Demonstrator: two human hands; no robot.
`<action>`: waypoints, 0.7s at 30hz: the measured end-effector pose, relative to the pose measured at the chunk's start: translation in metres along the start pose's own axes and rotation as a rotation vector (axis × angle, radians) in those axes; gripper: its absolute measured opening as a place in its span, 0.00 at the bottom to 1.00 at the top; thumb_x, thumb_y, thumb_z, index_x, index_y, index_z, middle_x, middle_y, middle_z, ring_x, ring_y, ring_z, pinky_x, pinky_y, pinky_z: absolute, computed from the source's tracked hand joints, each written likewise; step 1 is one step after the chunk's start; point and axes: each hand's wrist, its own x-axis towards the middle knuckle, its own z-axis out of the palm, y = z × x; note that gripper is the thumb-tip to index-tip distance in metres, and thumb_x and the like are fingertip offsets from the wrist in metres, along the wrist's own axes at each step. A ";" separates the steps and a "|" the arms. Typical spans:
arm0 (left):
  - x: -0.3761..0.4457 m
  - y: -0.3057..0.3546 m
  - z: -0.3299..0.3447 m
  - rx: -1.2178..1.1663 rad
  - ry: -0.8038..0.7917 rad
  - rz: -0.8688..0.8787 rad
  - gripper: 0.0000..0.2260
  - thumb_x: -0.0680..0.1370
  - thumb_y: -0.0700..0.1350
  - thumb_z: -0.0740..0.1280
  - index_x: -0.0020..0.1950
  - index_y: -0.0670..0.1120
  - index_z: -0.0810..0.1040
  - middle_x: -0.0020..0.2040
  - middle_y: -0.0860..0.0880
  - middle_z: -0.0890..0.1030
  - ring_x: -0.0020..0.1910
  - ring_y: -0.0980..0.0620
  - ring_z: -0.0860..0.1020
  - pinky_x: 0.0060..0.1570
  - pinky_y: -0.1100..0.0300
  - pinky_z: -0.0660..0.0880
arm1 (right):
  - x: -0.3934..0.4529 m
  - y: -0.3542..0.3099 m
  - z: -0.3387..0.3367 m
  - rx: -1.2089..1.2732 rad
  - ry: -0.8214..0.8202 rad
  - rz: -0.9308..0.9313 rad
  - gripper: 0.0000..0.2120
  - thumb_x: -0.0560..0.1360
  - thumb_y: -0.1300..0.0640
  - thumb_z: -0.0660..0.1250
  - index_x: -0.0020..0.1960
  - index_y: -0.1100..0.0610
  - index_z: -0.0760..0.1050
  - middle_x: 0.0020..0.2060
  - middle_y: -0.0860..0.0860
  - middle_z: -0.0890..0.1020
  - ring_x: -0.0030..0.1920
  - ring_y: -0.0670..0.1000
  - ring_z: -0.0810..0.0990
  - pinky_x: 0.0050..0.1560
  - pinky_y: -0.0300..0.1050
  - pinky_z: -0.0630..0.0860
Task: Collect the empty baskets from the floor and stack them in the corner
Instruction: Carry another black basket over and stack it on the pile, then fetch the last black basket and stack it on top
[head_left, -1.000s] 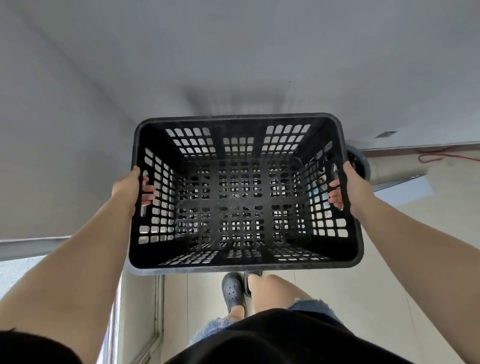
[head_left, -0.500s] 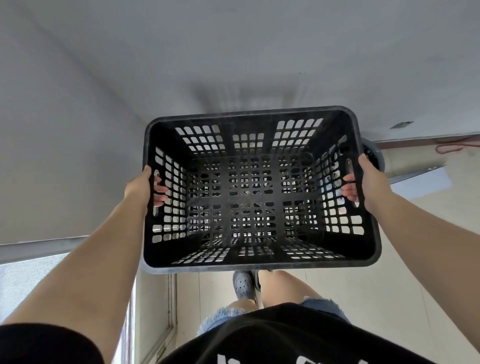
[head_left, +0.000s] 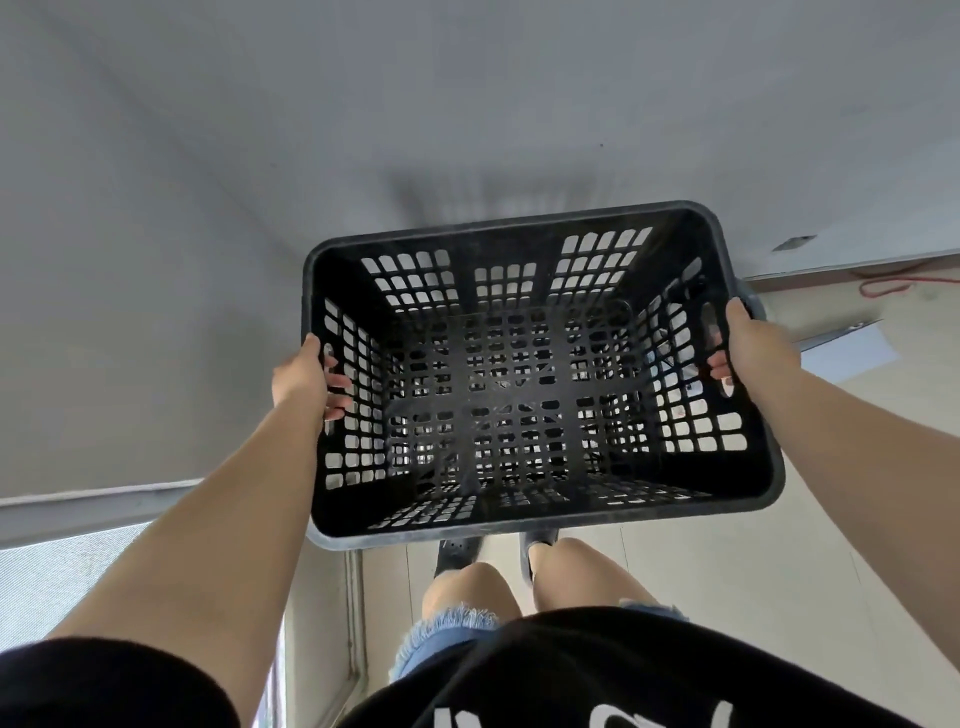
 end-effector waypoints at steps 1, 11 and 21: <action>-0.001 0.000 -0.001 0.014 0.003 0.018 0.18 0.81 0.57 0.56 0.44 0.45 0.75 0.37 0.47 0.78 0.27 0.48 0.74 0.28 0.56 0.72 | -0.006 -0.002 -0.001 -0.128 0.032 -0.057 0.27 0.79 0.41 0.50 0.55 0.63 0.75 0.37 0.57 0.82 0.38 0.58 0.78 0.41 0.48 0.73; -0.049 0.043 -0.023 1.126 0.102 0.727 0.26 0.80 0.54 0.58 0.75 0.45 0.60 0.71 0.40 0.68 0.69 0.38 0.65 0.64 0.45 0.66 | -0.101 -0.031 0.000 -0.833 0.180 -0.505 0.27 0.78 0.48 0.61 0.72 0.60 0.62 0.68 0.60 0.69 0.68 0.61 0.66 0.63 0.58 0.68; -0.163 0.148 -0.002 1.409 0.085 1.455 0.25 0.80 0.54 0.57 0.74 0.45 0.62 0.72 0.43 0.67 0.70 0.42 0.64 0.67 0.46 0.62 | -0.194 -0.074 -0.071 -0.949 0.402 -0.616 0.29 0.79 0.44 0.56 0.77 0.55 0.56 0.75 0.55 0.61 0.74 0.56 0.59 0.69 0.53 0.61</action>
